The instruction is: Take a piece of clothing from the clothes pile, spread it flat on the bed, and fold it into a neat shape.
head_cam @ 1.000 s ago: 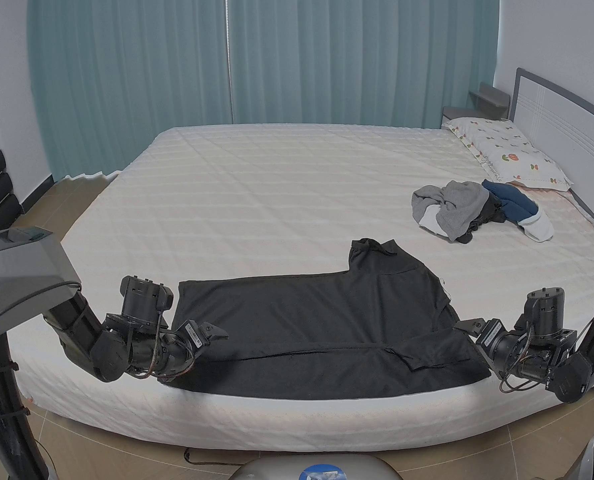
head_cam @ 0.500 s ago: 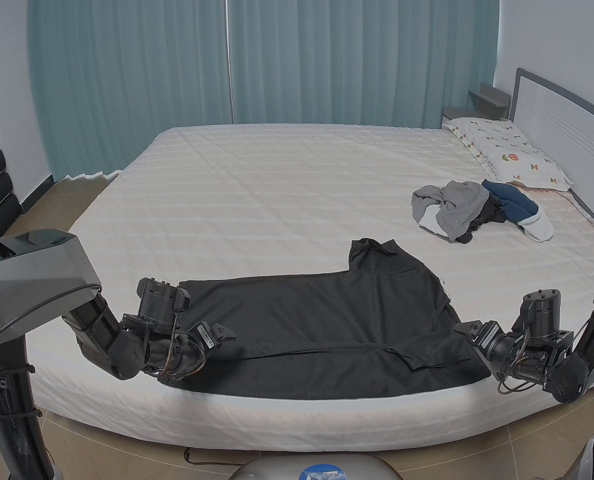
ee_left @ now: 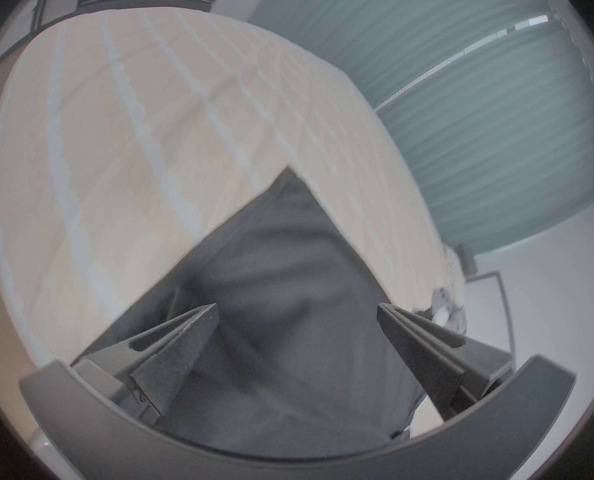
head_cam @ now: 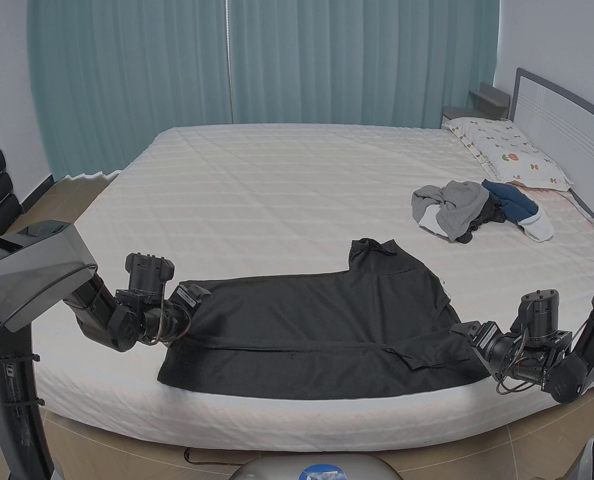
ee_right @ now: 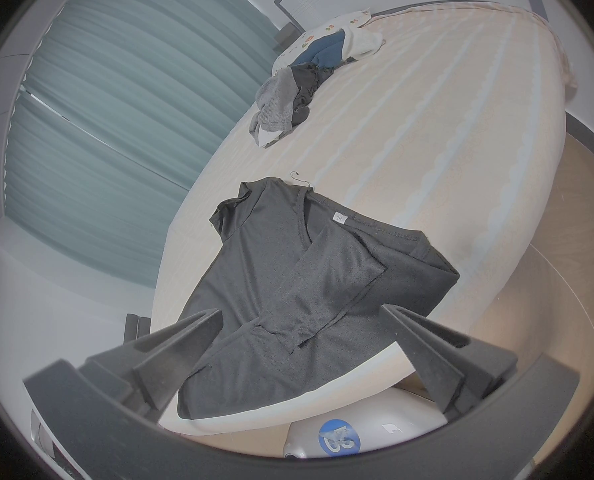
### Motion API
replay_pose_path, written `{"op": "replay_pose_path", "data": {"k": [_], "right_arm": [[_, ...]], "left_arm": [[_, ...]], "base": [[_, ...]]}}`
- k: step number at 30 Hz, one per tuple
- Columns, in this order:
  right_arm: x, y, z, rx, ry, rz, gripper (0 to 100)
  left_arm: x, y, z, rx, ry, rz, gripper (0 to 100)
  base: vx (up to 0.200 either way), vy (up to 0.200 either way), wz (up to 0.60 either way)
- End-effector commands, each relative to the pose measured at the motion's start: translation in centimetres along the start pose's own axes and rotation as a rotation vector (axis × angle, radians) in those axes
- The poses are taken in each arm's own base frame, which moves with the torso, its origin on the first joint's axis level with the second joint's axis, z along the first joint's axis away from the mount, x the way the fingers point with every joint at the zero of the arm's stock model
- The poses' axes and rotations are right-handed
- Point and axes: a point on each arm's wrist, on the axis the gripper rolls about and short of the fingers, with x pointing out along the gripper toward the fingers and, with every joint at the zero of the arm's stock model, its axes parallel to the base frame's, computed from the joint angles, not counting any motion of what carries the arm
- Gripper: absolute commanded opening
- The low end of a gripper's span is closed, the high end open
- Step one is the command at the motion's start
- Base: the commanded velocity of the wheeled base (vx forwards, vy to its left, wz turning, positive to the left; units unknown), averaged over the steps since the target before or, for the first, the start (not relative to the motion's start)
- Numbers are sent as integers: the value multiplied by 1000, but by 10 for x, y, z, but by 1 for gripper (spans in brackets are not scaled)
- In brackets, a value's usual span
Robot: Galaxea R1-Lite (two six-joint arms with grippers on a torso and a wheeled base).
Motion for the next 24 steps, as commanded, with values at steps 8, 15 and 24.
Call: {"op": "replay_pose_path", "data": {"k": [8,15,24], "right_arm": [[1,-1,-1,3,-12,21,100],[4,-6,-4,0,-22,33,100],[1,-8,-5,-2,-29,43,100]], "left_arm": [[-10,13,39,-168,-114,-108,100],[-36,26,28,-100,57,-141,100],[-47,21,-12,6,233,-118,100]], "base": [[0,0,0],[0,0,0],[0,0,0]]}}
